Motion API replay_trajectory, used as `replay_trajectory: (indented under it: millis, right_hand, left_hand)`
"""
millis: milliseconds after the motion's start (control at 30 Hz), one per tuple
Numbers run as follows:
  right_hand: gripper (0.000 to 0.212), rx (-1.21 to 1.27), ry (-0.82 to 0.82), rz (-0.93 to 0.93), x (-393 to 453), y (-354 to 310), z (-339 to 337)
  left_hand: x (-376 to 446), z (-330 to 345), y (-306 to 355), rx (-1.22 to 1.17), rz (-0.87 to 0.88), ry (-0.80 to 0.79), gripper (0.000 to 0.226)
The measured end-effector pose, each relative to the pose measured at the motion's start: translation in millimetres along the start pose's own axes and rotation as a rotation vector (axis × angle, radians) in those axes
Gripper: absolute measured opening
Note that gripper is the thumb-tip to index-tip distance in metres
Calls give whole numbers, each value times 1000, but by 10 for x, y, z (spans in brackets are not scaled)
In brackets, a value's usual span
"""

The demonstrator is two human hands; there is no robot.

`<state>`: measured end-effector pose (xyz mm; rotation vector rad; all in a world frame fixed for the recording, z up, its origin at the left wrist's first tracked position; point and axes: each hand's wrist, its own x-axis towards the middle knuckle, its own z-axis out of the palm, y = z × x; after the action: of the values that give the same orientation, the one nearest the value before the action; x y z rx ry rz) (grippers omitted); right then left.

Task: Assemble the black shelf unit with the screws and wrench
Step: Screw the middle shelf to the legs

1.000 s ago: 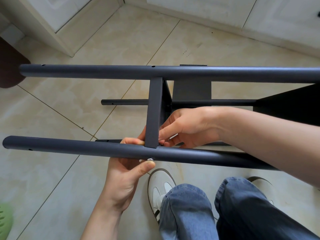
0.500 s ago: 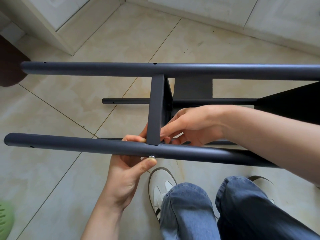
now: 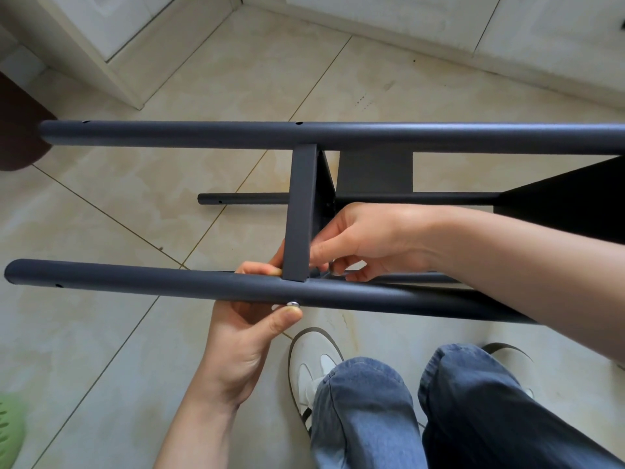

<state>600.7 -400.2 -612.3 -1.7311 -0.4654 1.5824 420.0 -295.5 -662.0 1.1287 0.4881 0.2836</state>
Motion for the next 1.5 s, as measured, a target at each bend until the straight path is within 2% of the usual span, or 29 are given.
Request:
replay_trajectory:
  millis: [100,333,467,767,867,933,1100,1367,1500]
  right_hand:
    - [18,-18,17,-47,-22,-22,-22]
    - [16,27,-12,9,-25,-23,6]
    - [17,32,20,-22,-17,-1,21]
    - [5,290,-51,-28,-6,37,-19]
    - [3,280,-48,-19,14,27,-18]
    - [11,262,-40,-8,32,34,-23]
    - [6,231,-74,9,33,33,-55]
    - [20,265,-141,89,41,5,-86]
    - [11,270,-141,95,49,12,-65]
  left_hand:
    - [4,-7,2,10,-1,4,50]
    - [10,-6,-3,11,-10,12,51]
    - [9,-6,-1,13,-7,6,50]
    - [19,-5,-7,3,8,-3,48]
    - [13,-11,-8,12,5,0,48]
    - [10,-10,-6,17,1,3,48]
    - [2,-6,2,24,0,-2,48]
    - [16,5,5,3,6,-18,47]
    - [16,8,7,-13,8,-26,46]
